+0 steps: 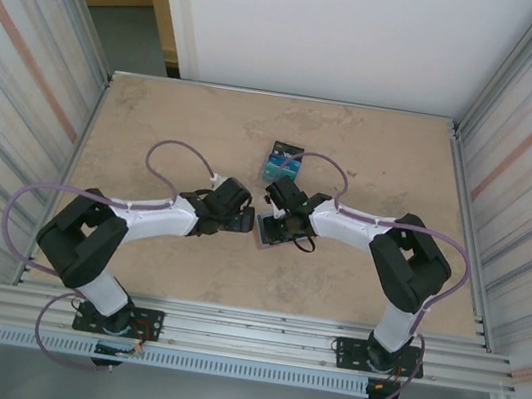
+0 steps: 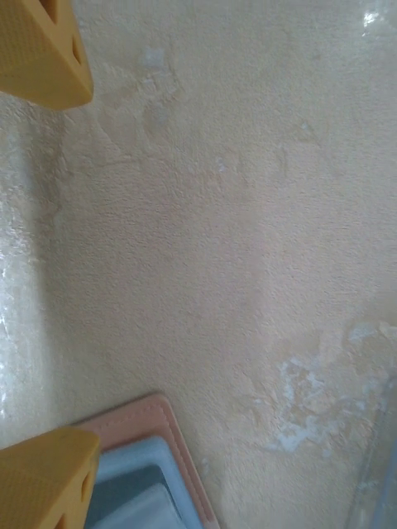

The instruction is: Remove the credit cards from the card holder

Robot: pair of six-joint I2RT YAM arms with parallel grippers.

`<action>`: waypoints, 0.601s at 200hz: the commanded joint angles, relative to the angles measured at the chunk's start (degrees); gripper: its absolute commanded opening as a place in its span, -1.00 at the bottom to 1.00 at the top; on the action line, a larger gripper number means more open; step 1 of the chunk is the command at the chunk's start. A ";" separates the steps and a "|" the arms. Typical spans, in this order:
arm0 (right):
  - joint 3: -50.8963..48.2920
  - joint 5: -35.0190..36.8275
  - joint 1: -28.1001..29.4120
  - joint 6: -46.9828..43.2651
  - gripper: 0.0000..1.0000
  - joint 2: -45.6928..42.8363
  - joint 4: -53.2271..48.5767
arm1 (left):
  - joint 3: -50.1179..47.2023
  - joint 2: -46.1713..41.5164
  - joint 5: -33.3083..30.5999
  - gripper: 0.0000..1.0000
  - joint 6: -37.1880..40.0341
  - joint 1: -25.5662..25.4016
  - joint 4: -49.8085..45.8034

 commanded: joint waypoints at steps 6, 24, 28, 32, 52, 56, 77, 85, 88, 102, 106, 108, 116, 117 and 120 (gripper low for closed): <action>-1.43 -5.40 0.34 3.44 -0.73 -3.78 0.03 | -1.25 -3.53 -1.37 0.97 -0.70 0.25 -1.71; -1.71 -4.01 0.55 4.39 -0.72 -4.98 -0.59 | -1.51 -4.30 -1.21 0.97 -0.55 0.21 -1.62; -1.76 -3.47 0.50 4.52 -0.71 -5.18 -0.74 | -1.44 -4.30 -1.15 0.97 -0.50 0.23 -1.63; -1.84 -2.71 0.49 4.77 -0.70 -5.30 -1.02 | -1.46 -4.30 -1.13 0.97 -0.50 0.12 -1.60; -1.28 2.22 0.47 5.46 -0.59 -4.98 -2.96 | -1.23 -4.04 -0.94 0.97 -0.49 -0.09 -1.48; -1.08 3.14 0.41 5.68 -0.58 -4.77 -3.45 | -1.20 -3.92 -0.87 0.97 -0.50 -0.10 -1.47; -0.33 7.26 0.47 6.16 -0.53 -4.39 -4.97 | -1.14 -3.93 -0.96 0.98 -0.60 -0.28 -1.35; -0.20 8.76 0.48 6.34 -0.50 -4.49 -5.42 | -1.21 -3.97 -1.12 0.97 -0.60 -0.35 -1.37; -0.16 9.31 0.55 6.34 -0.49 -4.62 -5.52 | -1.21 -4.03 -1.12 0.97 -0.59 -0.36 -1.44; -0.08 11.28 0.37 6.58 -0.46 -4.92 -6.09 | -1.17 -4.17 -1.24 0.97 -0.51 -0.35 -1.42; -0.08 11.80 0.27 6.69 -0.46 -4.99 -6.31 | -1.17 -4.19 -1.30 0.97 -0.50 -0.39 -1.45; 0.00 12.09 0.29 6.74 -0.45 -5.07 -6.43 | -1.16 -4.21 -1.26 0.97 -0.50 -0.42 -1.43; -0.18 13.09 0.06 7.08 -0.44 -5.24 -6.74 | -1.15 -4.08 -1.29 0.97 -0.46 -0.40 -1.50; -0.20 13.16 0.04 7.11 -0.43 -5.25 -6.75 | -1.18 -4.11 -1.30 0.97 -0.39 -0.38 -1.52; -0.21 13.49 -0.05 7.22 -0.43 -5.27 -6.83 | -1.12 -4.08 -1.26 0.97 -0.33 -0.38 -1.42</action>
